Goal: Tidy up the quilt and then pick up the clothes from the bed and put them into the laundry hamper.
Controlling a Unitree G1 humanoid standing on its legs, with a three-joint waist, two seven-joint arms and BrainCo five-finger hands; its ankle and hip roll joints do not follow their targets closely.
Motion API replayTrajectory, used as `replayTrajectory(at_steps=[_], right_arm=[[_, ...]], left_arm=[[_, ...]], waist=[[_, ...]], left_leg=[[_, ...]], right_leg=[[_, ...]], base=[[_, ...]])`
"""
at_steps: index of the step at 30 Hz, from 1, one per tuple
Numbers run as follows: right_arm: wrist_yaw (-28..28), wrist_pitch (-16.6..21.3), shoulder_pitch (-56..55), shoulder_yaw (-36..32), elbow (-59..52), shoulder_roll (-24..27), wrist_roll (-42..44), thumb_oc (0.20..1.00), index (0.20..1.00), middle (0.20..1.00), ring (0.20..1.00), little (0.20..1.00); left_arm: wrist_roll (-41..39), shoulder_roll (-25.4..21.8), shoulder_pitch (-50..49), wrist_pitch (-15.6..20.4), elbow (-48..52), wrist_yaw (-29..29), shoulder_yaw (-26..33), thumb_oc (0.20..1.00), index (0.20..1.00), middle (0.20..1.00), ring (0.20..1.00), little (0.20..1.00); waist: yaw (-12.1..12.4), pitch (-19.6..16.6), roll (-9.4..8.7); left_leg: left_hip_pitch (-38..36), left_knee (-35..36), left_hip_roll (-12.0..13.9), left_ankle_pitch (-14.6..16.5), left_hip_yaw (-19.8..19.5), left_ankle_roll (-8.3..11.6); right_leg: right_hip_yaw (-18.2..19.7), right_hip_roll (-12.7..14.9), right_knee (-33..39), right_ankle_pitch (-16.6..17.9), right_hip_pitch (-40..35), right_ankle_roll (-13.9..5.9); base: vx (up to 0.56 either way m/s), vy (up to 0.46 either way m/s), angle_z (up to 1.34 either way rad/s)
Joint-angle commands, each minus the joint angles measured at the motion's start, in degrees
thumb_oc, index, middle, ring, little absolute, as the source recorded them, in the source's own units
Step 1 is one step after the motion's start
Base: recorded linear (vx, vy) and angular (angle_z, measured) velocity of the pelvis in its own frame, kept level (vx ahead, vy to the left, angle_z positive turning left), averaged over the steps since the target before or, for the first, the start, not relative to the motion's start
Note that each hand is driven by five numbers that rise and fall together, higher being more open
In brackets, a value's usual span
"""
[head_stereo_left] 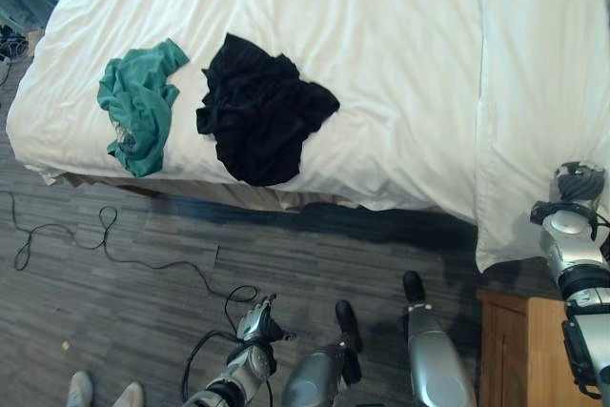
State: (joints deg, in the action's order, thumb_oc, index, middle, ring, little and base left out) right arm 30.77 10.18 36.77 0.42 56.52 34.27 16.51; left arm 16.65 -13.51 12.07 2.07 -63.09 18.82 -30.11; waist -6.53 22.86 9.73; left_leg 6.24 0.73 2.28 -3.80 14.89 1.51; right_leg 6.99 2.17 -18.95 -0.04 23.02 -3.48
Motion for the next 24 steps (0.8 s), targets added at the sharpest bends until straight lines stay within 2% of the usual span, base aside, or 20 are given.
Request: replayTrajectory(at_steps=[1, 2, 3, 4, 5, 6, 8, 10, 12, 13, 15, 20, 21, 22, 23, 24], right_arm=[[-3.3, -6.1, -4.7, 1.0, 9.6, -1.8, 4.7, 0.200, 0.200, 0.200, 0.200, 0.200], [-4.6, -6.7, -10.1, -0.7, 12.7, -5.5, 5.3, 0.200, 0.200, 0.200, 0.200, 0.200], [-4.6, -6.7, -10.1, -0.7, 12.7, -5.6, 5.3, 0.200, 0.200, 0.200, 0.200, 0.200], [-6.6, -7.1, -17.5, -1.9, 13.9, -10.1, 5.5, 0.200, 0.200, 0.200, 0.200, 0.200], [-6.6, -7.1, -17.5, -1.9, 13.8, -10.2, 5.4, 0.200, 0.200, 0.200, 0.200, 0.200], [-9.3, -7.8, -25.6, -1.8, 15.7, -14.5, 3.2, 0.200, 0.200, 0.200, 0.200, 0.200], [-10.3, -8.4, -29.2, -1.7, 17.3, -16.2, 1.4, 0.200, 0.200, 0.200, 0.200, 0.200], [-11.5, -10.2, -35.7, -1.8, 21.5, -19.3, -2.1, 0.200, 0.200, 0.200, 0.200, 0.200], [-11.9, -10.4, -37.4, -1.7, 22.1, -20.0, -2.9, 0.200, 0.200, 0.200, 0.200, 0.200], [-12.4, -10.6, -38.2, -1.2, 22.4, -20.4, -4.4, 1.000, 1.000, 1.000, 1.000, 1.000], [-13.1, -10.6, -40.0, 0.8, 21.3, -21.3, -6.9, 1.000, 1.000, 1.000, 1.000, 1.000], [-13.1, -10.6, -40.0, 0.8, 21.3, -21.3, -6.9, 1.000, 1.000, 1.000, 1.000, 1.000], [-12.5, -10.2, -36.6, 6.1, 15.3, -19.6, -12.9, 1.000, 1.000, 1.000, 1.000, 1.000], [-12.1, -10.3, -35.1, 5.9, 14.6, -18.9, -13.3, 1.000, 1.000, 1.000, 1.000, 1.000], [-12.4, -10.2, -34.9, 6.0, 14.6, -18.5, -13.6, 1.000, 1.000, 1.000, 1.000, 1.000], [-12.8, -10.3, -34.7, 6.2, 14.6, -18.1, -14.0, 1.000, 1.000, 1.000, 1.000, 1.000]], left_arm=[[-0.8, 0.0, 2.3, 0.6, -0.7, 2.1, -0.5, 1.000, 1.000, 1.000, 1.000, 1.000], [0.0, 0.9, 2.3, 0.2, -1.9, 2.2, 0.1, 1.000, 1.000, 1.000, 1.000, 1.000], [0.0, 0.9, 2.3, 0.2, -1.9, 2.2, 0.0, 1.000, 1.000, 1.000, 1.000, 1.000], [0.8, 1.5, 1.3, -0.1, -3.2, 2.3, 1.1, 1.000, 1.000, 1.000, 1.000, 1.000], [0.8, 1.5, 1.3, -0.1, -3.2, 2.3, 1.1, 1.000, 1.000, 1.000, 1.000, 1.000], [2.1, 1.8, 0.0, -0.5, -4.2, 2.1, 2.0, 1.000, 1.000, 1.000, 1.000, 1.000], [3.0, 1.7, -0.8, -0.6, -4.6, 1.7, 2.4, 1.000, 1.000, 1.000, 1.000, 1.000], [3.1, 1.7, -2.1, -0.7, -4.9, 1.1, 3.7, 1.000, 1.000, 1.000, 1.000, 1.000], [3.1, 1.6, -2.5, -0.5, -4.9, 0.9, 4.1, 1.000, 1.000, 1.000, 1.000, 1.000], [3.0, 1.5, -2.6, -0.3, -4.7, 0.9, 4.5, 1.000, 1.000, 1.000, 1.000, 1.000], [2.7, 1.2, -2.5, 0.0, -3.9, 0.7, 4.6, 1.000, 1.000, 1.000, 1.000, 1.000], [2.7, 1.2, -2.5, 0.0, -3.9, 0.7, 4.6, 1.000, 1.000, 1.000, 1.000, 1.000], [1.2, 0.5, -2.1, 0.6, -3.6, 1.6, 5.8, 1.000, 1.000, 1.000, 1.000, 1.000], [0.2, 1.0, -1.7, 0.4, -4.7, 1.0, 6.0, 1.000, 1.000, 1.000, 1.000, 1.000], [0.4, 1.3, -1.5, 0.4, -5.4, 0.5, 5.6, 1.000, 1.000, 1.000, 1.000, 1.000], [0.9, 1.3, -1.2, 0.3, -5.5, 0.1, 5.0, 1.000, 1.000, 1.000, 1.000, 1.000]], waist=[[-0.7, -0.5, -0.89], [-1.7, -0.8, -0.76], [-1.5, -0.9, -0.74], [-2.5, -1.2, -1.15], [-2.4, -1.4, -1.14], [-3.4, -2.3, -1.98], [-3.7, -3.0, -2.33], [-4.5, -5.3, -3.23], [-4.7, -5.7, -3.53], [-4.8, -5.7, -4.05], [-5.1, -5.0, -5.60], [-5.1, -5.1, -5.60], [-3.1, -5.5, -9.18], [-2.9, -6.5, -9.70], [-3.3, -7.0, -9.70], [-3.6, -7.7, -9.86]], left_leg=[[1.2, -7.2, 0.8, 7.0, 0.1, 3.07], [0.1, -6.7, 0.8, 7.4, 0.3, 2.92], [0.2, -6.6, 0.9, 7.1, 0.4, 2.95], [-1.3, -5.6, 0.9, 7.2, 0.5, 2.78], [-1.2, -5.5, 1.0, 7.0, 0.6, 2.81], [-3.1, -2.9, 1.0, 6.6, 0.4, 2.70], [-4.2, -1.0, 1.0, 5.9, 0.6, 2.75], [-5.6, 4.0, 1.2, 4.1, 0.5, 2.98], [-5.9, 4.2, 1.3, 4.3, 0.6, 2.93], [-6.1, 3.5, 1.2, 4.5, 0.9, 2.91], [-4.7, -1.5, 1.7, 5.9, 1.7, 3.40], [-4.7, -1.5, 1.8, 5.9, 1.7, 3.40], [-3.5, -4.7, 8.7, 4.5, -0.7, 6.42], [-3.1, -2.1, 13.6, 1.1, -0.7, 7.47], [-3.1, -0.2, 16.0, -0.9, 1.0, 7.80], [-3.7, 0.9, 17.5, -1.4, 3.2, 8.39]], right_leg=[[1.4, 2.0, 2.5, -7.5, -5.9, -3.85], [1.3, 1.8, 2.5, -8.0, -6.8, -3.74], [1.4, 1.7, 2.8, -7.7, -6.7, -3.69], [1.3, 1.5, 3.4, -7.9, -7.8, -3.60], [1.4, 1.4, 3.7, -7.6, -7.7, -3.55], [1.2, 1.4, 6.4, -7.2, -9.7, -3.58], [1.0, 1.4, 8.0, -6.6, -10.7, -3.71], [0.8, 1.6, 12.7, -4.1, -12.3, -4.10], [1.0, 1.5, 13.8, -3.7, -12.9, -4.19], [1.3, 1.6, 14.4, -3.5, -13.5, -4.31], [1.3, 2.3, 15.0, -3.4, -14.7, -4.13], [1.3, 2.3, 15.0, -3.4, -14.7, -4.13], [2.8, 6.0, 16.6, -2.8, -16.3, -5.53], [2.5, 8.8, 16.9, -3.0, -16.3, -6.66], [1.9, 10.1, 17.2, -3.5, -17.0, -7.17], [0.7, 11.7, 17.5, -4.7, -18.4, -7.61]], base=[[0.04, -0.002, 0.05], [0.03, -0.004, 0.03], [0.10, -0.001, -0.02], [0.05, -0.007, -0.07], [0.13, -0.016, -0.12], [0.07, -0.019, -0.10], [0.09, -0.023, -0.03], [0.10, -0.040, 0.03], [0.04, -0.013, -0.01], [-0.02, 0.000, -0.14], [-0.04, 0.004, -0.19], [-0.01, 0.087, -0.06], [0.05, 0.769, 0.10], [0.11, 0.978, -0.09], [0.25, 0.732, 0.00], [0.28, 0.578, 0.04]])
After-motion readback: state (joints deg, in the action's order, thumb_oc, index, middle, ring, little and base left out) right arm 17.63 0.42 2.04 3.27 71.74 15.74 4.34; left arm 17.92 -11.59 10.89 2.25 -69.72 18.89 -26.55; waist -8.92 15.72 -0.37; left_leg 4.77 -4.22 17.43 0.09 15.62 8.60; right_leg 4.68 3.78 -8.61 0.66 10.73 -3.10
